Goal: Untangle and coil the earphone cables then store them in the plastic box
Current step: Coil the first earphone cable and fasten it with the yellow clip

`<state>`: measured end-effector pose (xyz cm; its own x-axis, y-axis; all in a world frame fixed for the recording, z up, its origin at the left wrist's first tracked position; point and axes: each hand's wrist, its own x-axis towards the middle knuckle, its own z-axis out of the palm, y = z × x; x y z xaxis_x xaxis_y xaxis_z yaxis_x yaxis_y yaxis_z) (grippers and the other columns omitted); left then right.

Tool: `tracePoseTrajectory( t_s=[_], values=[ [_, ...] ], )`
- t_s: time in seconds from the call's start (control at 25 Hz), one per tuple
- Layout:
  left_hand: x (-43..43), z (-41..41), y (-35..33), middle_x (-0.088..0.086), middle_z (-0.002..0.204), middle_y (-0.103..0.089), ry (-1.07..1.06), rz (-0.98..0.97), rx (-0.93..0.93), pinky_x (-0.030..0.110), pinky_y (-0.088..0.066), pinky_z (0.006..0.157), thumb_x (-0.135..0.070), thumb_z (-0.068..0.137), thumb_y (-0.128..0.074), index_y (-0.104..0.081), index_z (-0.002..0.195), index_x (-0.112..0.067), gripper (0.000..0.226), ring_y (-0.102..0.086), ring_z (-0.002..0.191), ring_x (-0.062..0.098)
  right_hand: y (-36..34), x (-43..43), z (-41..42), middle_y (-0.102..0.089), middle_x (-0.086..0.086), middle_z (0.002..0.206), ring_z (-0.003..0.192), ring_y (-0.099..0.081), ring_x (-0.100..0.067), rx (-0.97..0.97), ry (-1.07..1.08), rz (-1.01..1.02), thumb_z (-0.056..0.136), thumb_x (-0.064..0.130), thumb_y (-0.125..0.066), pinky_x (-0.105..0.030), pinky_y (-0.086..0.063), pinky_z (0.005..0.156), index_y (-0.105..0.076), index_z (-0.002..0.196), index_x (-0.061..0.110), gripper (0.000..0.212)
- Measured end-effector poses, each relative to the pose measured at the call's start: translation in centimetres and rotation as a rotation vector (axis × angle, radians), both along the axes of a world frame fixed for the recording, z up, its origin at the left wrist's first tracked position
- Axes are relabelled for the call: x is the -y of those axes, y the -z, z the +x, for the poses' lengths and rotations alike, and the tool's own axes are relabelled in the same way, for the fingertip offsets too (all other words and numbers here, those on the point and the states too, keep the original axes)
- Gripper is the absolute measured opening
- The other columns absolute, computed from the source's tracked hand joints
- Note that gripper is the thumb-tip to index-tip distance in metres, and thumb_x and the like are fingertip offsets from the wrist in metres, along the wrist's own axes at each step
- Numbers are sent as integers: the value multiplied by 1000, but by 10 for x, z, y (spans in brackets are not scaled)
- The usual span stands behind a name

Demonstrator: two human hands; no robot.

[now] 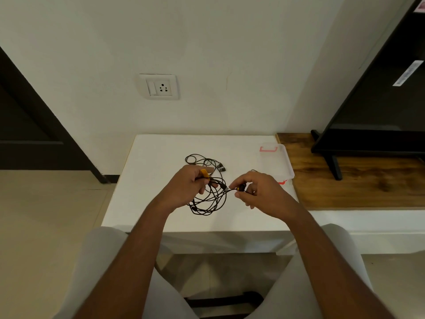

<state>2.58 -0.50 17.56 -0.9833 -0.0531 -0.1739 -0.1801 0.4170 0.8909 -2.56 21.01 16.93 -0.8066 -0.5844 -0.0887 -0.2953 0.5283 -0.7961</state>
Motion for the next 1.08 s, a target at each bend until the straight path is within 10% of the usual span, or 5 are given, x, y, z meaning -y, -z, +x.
tracePoseTrajectory(
  t_s=[0.32,0.48,0.6,1.08],
  values=[
    [1,0,1,11,89,-74,-144,113,-59,14,-41,58,3,97,-46,-60,127,-7,35,-51,54,0,3,1,13,-67,9,97,68,-64,-6,63,-238,129,92,18,-66,-25,-55,67,-70,100,26,12],
    [-1,1,4,-11,60,-67,-68,89,-7,13,-41,58,2,97,-48,-63,122,-9,32,-52,52,0,4,8,9,-66,6,96,65,-63,-16,87,-30,-45,89,16,-69,-18,-52,61,-62,99,28,17],
    [-3,0,3,-4,77,-72,-35,74,27,11,-42,56,3,96,-48,-64,121,-8,32,-50,51,1,1,6,3,-70,4,94,62,-63,-11,194,63,-95,83,15,-76,-17,-49,57,-66,98,22,19],
    [-8,2,-5,-3,84,-72,53,-82,62,11,-40,57,4,96,-47,-65,121,-7,33,-46,55,6,26,-6,-6,-73,8,90,81,-71,-15,202,-140,283,78,15,-79,-48,-59,80,-69,106,28,32]
  ],
)
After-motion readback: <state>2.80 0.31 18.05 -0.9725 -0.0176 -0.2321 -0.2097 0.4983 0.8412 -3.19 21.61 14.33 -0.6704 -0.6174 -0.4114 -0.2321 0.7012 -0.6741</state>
